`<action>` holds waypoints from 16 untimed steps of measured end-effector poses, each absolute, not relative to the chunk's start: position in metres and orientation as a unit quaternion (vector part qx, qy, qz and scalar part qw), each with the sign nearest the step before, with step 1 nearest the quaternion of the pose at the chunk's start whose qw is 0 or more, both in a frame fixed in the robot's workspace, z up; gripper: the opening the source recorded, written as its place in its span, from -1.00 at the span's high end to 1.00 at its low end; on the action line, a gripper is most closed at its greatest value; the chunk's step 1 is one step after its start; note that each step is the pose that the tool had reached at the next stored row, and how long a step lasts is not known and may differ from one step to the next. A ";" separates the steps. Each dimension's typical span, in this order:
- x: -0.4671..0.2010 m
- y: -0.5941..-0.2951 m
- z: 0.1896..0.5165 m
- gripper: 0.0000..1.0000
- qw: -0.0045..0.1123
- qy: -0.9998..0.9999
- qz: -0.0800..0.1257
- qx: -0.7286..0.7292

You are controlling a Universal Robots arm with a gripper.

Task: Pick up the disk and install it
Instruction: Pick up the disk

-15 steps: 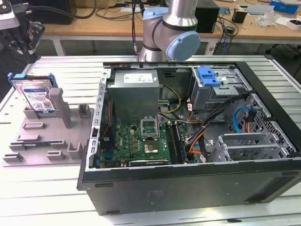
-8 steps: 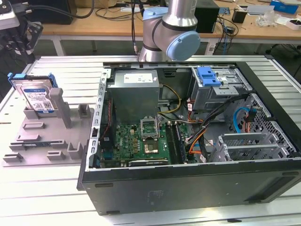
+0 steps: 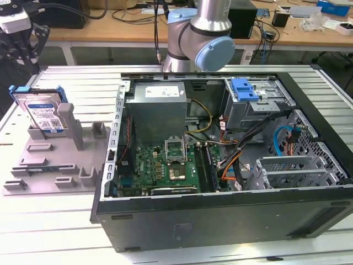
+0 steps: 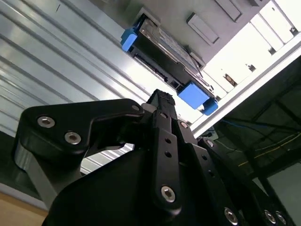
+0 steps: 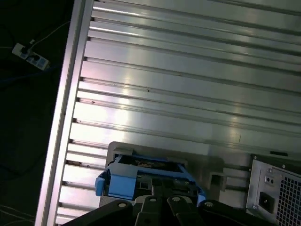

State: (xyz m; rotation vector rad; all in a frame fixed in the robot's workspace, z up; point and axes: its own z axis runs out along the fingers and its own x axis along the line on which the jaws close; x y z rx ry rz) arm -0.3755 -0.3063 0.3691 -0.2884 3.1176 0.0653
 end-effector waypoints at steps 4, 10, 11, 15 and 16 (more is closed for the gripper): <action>-0.376 -0.306 0.369 0.53 0.004 0.992 0.021 -0.128; -0.377 -0.306 0.369 0.04 0.003 0.982 0.021 -0.189; -0.377 -0.306 0.369 0.04 0.003 0.980 0.021 -0.196; -0.378 -0.306 0.369 0.04 0.002 0.973 0.021 -0.228; -0.378 -0.306 0.369 0.04 0.002 0.971 0.020 -0.237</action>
